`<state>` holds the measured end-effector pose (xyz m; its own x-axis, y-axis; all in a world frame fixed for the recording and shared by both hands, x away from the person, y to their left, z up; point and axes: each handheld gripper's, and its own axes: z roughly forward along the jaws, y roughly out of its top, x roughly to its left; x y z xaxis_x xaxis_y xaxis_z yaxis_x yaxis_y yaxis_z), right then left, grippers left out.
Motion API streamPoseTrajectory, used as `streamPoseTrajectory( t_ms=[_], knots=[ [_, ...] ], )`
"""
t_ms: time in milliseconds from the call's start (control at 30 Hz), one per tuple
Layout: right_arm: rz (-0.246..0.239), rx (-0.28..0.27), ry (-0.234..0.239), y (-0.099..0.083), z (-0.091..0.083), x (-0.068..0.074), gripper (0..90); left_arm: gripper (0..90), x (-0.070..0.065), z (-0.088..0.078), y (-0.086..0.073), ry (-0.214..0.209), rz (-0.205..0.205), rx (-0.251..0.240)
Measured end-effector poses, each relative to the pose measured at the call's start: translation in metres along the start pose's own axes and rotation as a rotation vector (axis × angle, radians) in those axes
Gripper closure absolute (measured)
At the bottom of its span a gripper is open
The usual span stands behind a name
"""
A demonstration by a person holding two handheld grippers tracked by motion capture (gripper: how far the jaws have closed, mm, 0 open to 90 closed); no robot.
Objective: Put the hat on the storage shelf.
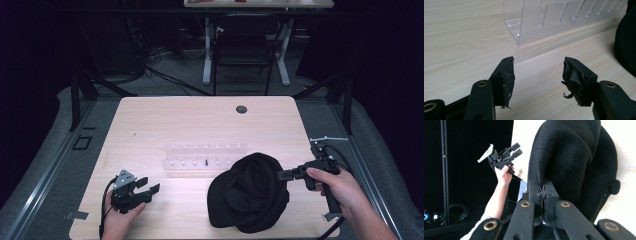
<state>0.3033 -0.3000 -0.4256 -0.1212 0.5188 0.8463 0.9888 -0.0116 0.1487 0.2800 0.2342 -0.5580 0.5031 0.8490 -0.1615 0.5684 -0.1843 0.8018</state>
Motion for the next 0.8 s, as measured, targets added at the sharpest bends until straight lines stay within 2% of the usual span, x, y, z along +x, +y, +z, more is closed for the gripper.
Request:
streamPoseTrajectory(
  t_ms=[100,367,800],
  knots=[
    [0.025,0.002,0.008,0.002,0.001,0.001,88.1,42.6,0.000,0.000,0.000,0.000,0.001,0.000],
    [0.047,-0.002,0.032,0.004,0.003,0.004,88.1,42.6,0.000,0.000,0.000,0.001,0.000,0.000],
    [0.078,-0.033,0.052,0.007,0.003,0.018,88.1,42.6,0.000,0.000,0.000,0.002,0.000,-0.006]
  ],
)
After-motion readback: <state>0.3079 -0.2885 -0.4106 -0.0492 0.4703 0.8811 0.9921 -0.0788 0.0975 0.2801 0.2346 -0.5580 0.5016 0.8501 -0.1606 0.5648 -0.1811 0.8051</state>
